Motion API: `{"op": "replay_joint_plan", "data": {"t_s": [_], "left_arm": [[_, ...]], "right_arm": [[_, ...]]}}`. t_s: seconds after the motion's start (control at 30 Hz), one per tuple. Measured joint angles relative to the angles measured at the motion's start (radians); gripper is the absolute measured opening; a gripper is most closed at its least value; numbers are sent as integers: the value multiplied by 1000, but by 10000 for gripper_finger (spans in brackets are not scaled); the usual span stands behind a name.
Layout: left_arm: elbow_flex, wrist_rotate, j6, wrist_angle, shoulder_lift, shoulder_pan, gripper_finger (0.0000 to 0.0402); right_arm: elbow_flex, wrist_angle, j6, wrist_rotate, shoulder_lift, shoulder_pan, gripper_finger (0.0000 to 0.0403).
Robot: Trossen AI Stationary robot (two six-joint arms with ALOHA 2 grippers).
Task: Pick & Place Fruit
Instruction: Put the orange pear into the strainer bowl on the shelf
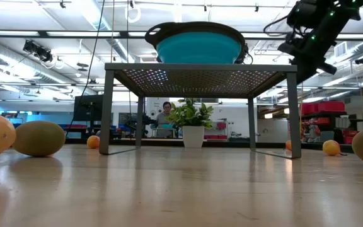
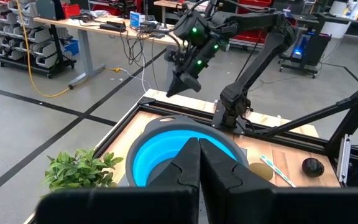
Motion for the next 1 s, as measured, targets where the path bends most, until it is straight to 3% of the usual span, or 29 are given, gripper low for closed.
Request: {"op": "replay_joint_plan", "data": {"t_s": [0.37, 0.53, 0.73, 1.0], "left_arm": [[0, 0, -1, 0, 1, 0, 3], [0, 1, -5, -1, 1, 0, 7], [0, 1, -1, -2, 1, 0, 5], [0, 7, -1, -2, 1, 0, 4]], "right_arm": [[0, -60, 17, -47, 119, 0, 86], [0, -59, 58, 30, 139, 0, 142], [0, -80, 77, 37, 163, -4, 203], [0, -71, 95, 56, 227, -3, 251]]}}
